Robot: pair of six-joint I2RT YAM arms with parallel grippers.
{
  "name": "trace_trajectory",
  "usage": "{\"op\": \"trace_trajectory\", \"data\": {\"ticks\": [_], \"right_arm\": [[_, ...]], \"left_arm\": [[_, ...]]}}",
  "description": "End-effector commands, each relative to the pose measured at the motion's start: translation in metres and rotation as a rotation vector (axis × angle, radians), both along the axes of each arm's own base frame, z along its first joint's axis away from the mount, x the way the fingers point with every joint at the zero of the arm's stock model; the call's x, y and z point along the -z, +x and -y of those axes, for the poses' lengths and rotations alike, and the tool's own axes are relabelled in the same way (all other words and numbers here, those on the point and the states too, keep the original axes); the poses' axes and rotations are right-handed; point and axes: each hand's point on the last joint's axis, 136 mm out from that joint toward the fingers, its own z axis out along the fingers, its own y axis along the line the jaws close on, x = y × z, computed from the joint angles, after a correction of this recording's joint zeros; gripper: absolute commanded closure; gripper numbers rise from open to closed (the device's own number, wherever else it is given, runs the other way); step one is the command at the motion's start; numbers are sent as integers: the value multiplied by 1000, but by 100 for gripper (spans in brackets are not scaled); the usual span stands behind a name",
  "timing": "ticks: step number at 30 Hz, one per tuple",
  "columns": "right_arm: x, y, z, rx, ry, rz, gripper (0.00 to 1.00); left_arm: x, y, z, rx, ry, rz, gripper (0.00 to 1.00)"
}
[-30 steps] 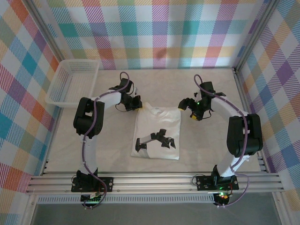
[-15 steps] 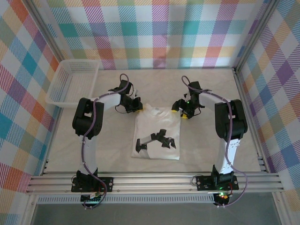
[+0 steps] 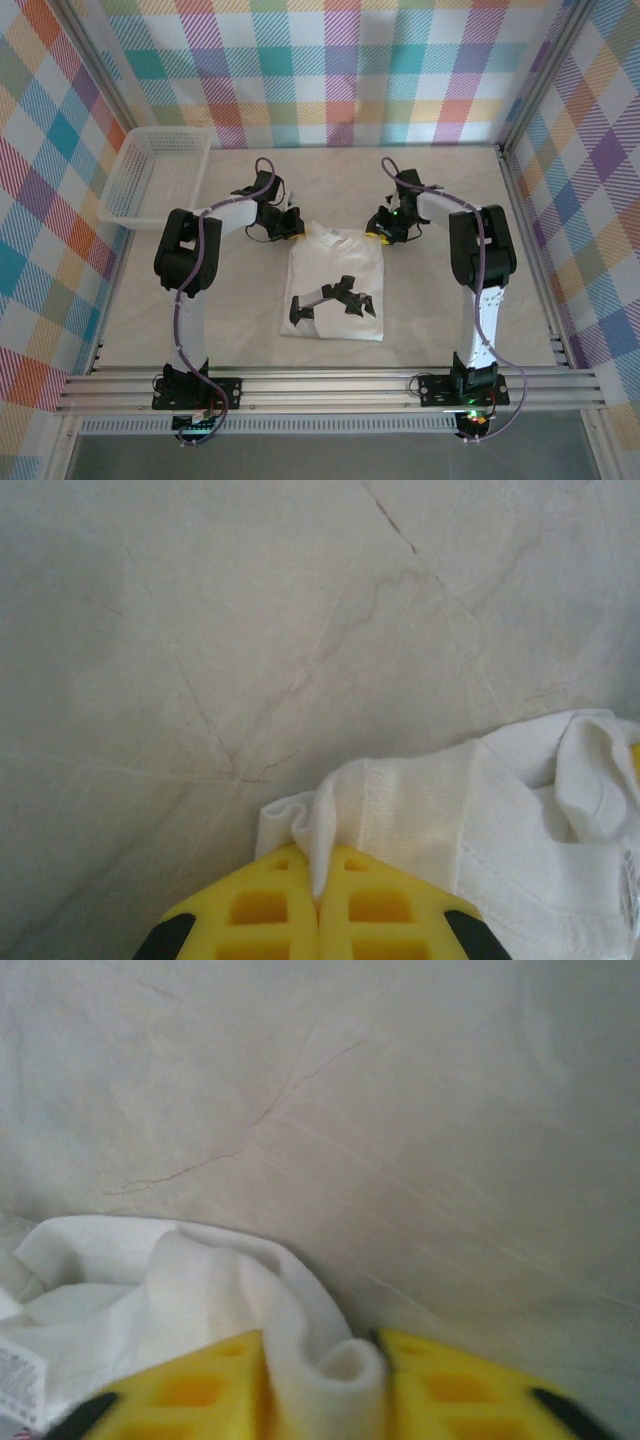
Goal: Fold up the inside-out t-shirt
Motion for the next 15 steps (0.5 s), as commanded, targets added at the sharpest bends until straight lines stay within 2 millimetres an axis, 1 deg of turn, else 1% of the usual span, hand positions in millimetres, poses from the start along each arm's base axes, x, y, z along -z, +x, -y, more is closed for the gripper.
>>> {"op": "trace_trajectory", "data": {"ticks": [1, 3, 4, 7, 9, 10, 12, 14, 15], "right_arm": [[-12, -7, -18, -32, 57, -6, 85], [-42, 1, -17, -14, 76, 60, 95], [-57, 6, -17, -11, 91, 89, 100], [-118, 21, -23, -17, 158, 182, 100], [-176, 31, -29, -28, 233, 273, 100], [-200, 33, -30, -34, 260, 312, 100], [-256, 35, -30, -44, 320, 416, 100], [-297, 31, -28, -52, 363, 505, 100], [-313, 27, -27, -58, 375, 549, 100]], "left_arm": [[-18, -4, 6, -40, -62, 4, 100], [-37, 1, 8, -67, -108, 36, 100], [-52, 8, 10, -80, -144, 70, 100], [-111, 28, 8, -127, -282, 132, 100], [-170, 41, 5, -156, -424, 195, 100], [-198, 44, 1, -169, -485, 230, 100], [-261, 44, -12, -197, -584, 323, 100], [-306, 34, -23, -203, -622, 403, 100], [-321, 27, -27, -201, -623, 435, 100]]}}
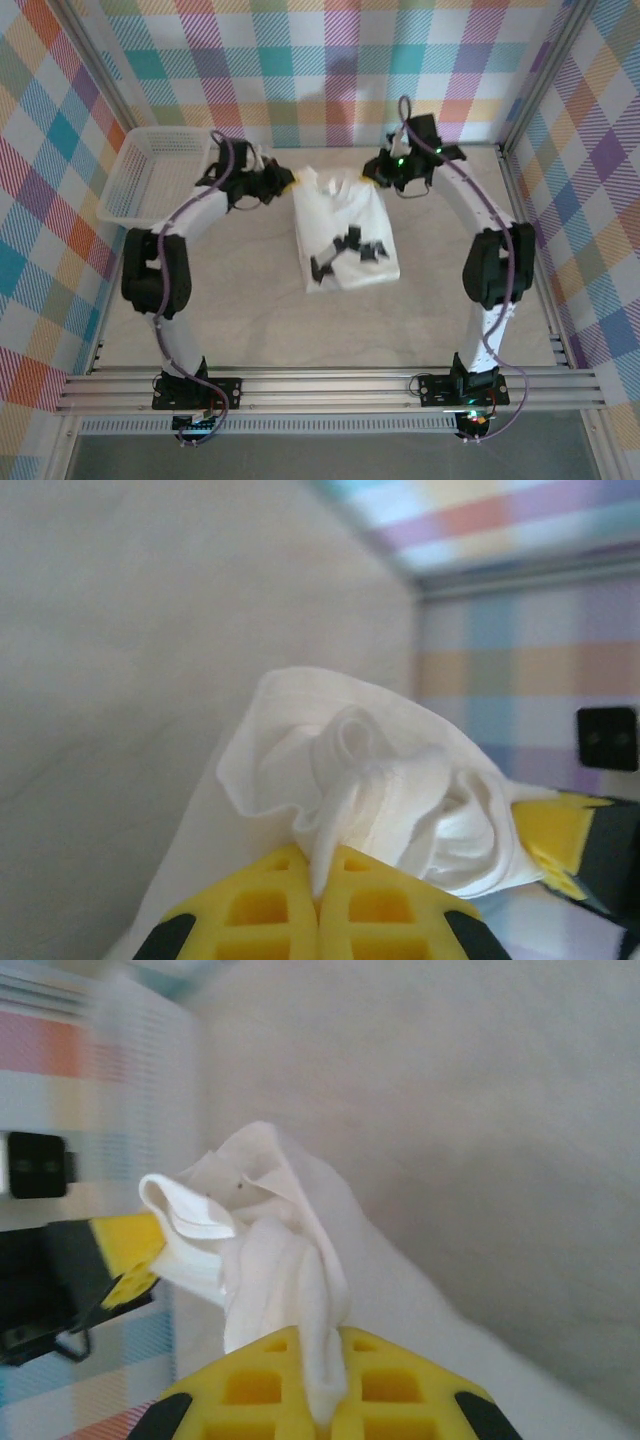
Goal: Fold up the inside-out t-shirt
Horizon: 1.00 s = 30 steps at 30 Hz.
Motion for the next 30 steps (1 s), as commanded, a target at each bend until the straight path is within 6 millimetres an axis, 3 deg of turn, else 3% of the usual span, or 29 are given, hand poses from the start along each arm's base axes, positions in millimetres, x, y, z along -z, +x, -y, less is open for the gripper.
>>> {"op": "trace_trajectory", "data": {"ticks": [1, 3, 5, 6, 10, 13, 15, 17, 19, 22, 26, 30], "right_arm": [[-85, -24, 3, -39, 105, 158, 100], [-81, -34, 6, -44, 95, 192, 100], [-51, -44, 9, -45, 87, 165, 100], [-33, -50, 9, -52, 87, 140, 100], [72, -95, 12, -72, 77, -132, 99], [123, -138, 16, -90, 73, -287, 98], [138, -162, 23, -78, 60, -323, 98], [141, -177, 29, -69, 46, -324, 98], [136, -183, 31, -64, 38, -313, 97], [127, -176, 34, -47, 13, -277, 95], [122, -146, 41, 13, -53, -239, 97], [136, -115, 48, 71, -125, -225, 97]], "left_arm": [[-122, -24, -8, 9, -135, 226, 100], [-120, -41, -9, 20, -112, 225, 100], [-97, -57, -8, 38, -77, 191, 100], [-78, -66, -7, 49, -54, 160, 100], [18, -120, 6, 127, -4, -47, 100], [82, -169, 12, 163, 18, -199, 100], [105, -196, 9, 163, 27, -256, 100], [109, -208, 4, 154, 36, -250, 100], [104, -211, 0, 151, 62, -221, 100], [93, -199, -4, 139, 122, -181, 100], [83, -165, -4, 107, 194, -110, 100], [85, -124, 5, 114, 246, -52, 100]]}}
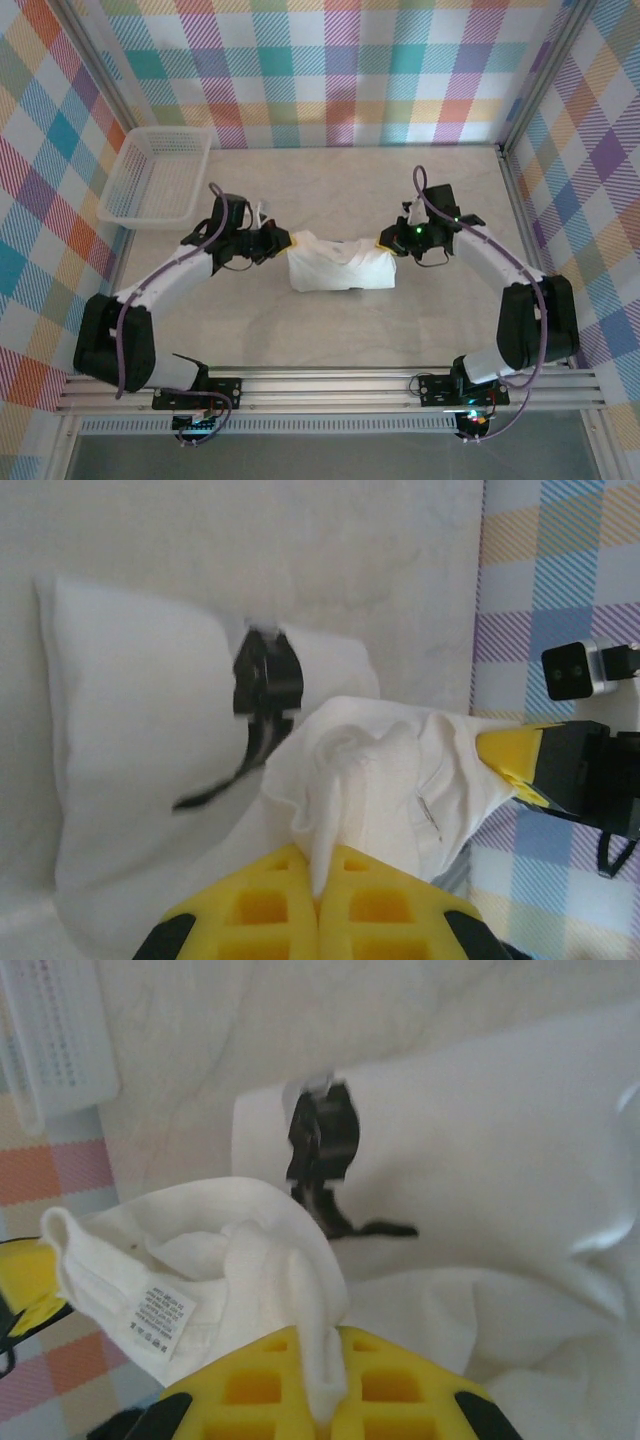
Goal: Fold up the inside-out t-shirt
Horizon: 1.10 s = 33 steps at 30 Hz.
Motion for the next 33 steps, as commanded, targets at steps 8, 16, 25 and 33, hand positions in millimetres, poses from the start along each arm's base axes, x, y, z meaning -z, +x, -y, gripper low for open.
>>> {"op": "trace_trajectory", "data": {"ticks": [8, 16, 25, 33], "right_arm": [[73, 51, 9, 0, -160, -21, 91], [38, 50, 23, 31, -228, 5, 47], [17, -24, 15, 90, -243, 82, 42], [107, -41, 3, -25, -416, -88, 55]], "left_arm": [[96, 69, -3, -36, 197, -34, 100], [72, 76, -5, -39, 222, -7, 65], [49, -8, -22, -26, 221, -32, 54], [69, -46, -2, 99, 234, -84, 56]]}}
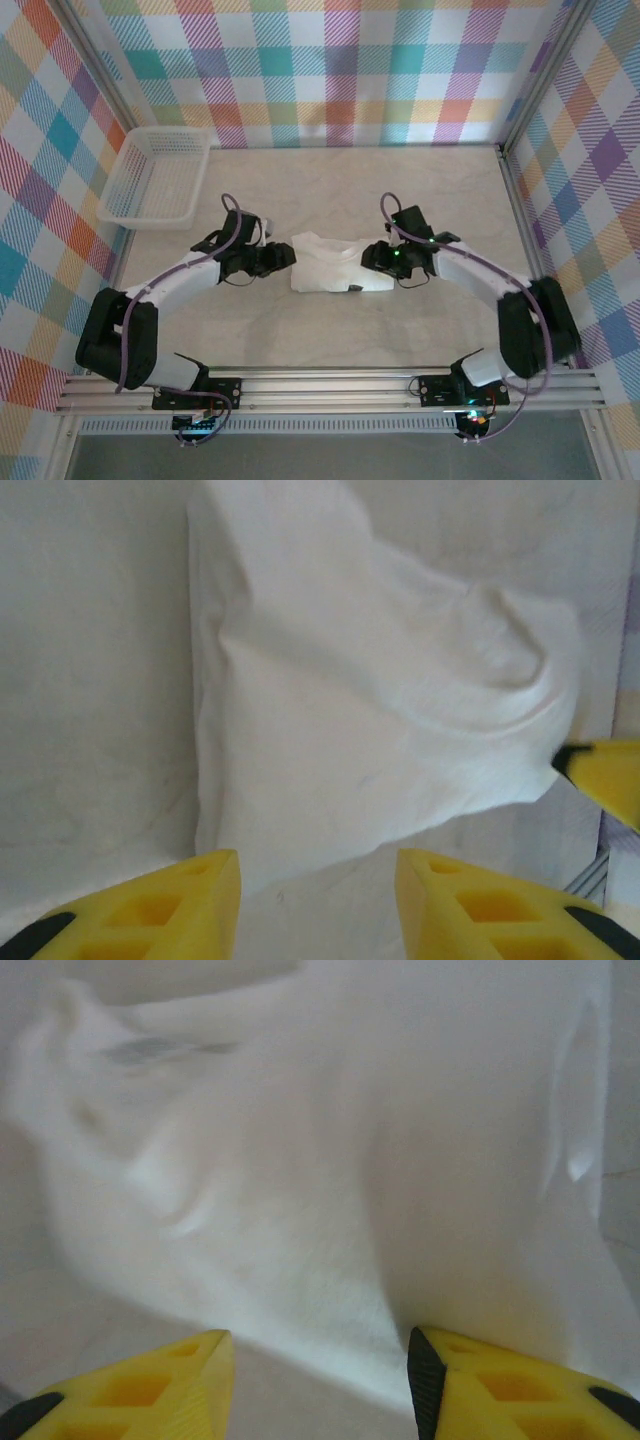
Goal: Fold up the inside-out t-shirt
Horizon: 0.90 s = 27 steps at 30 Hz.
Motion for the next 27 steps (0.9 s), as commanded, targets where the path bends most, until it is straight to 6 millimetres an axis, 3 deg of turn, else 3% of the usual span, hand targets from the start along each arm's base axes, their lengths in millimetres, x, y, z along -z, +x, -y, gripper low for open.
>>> {"op": "trace_trajectory", "data": {"ticks": [1, 4, 7, 10, 13, 15, 17, 21, 27], "right_arm": [[55, -10, 19, 9, -151, -141, 58], [68, -31, 17, -22, -145, -213, 60], [52, -36, 16, -25, -122, -188, 55], [15, -28, 15, -9, -99, -119, 45], [-21, -23, 21, 81, -74, -51, 42], [-35, -24, 32, 209, -45, -28, 40], [-40, -28, 43, 331, 2, -24, 40], [-36, -40, 79, 608, 86, -97, 38], [-37, -47, 146, 897, 123, -117, 37]], "left_arm": [[12, -13, 3, 47, 51, -61, 56], [27, -20, -12, 7, 150, -135, 56], [43, -28, -11, 9, 155, -204, 56], [44, -25, 15, 58, 79, -198, 56], [37, -18, 43, 102, 32, -170, 56], [33, -9, 60, 106, 2, -144, 56], [38, -2, 75, 105, -12, -153, 64], [46, 13, 125, 152, -23, -148, 71], [49, 57, 247, 217, -72, -57, 71]]}}
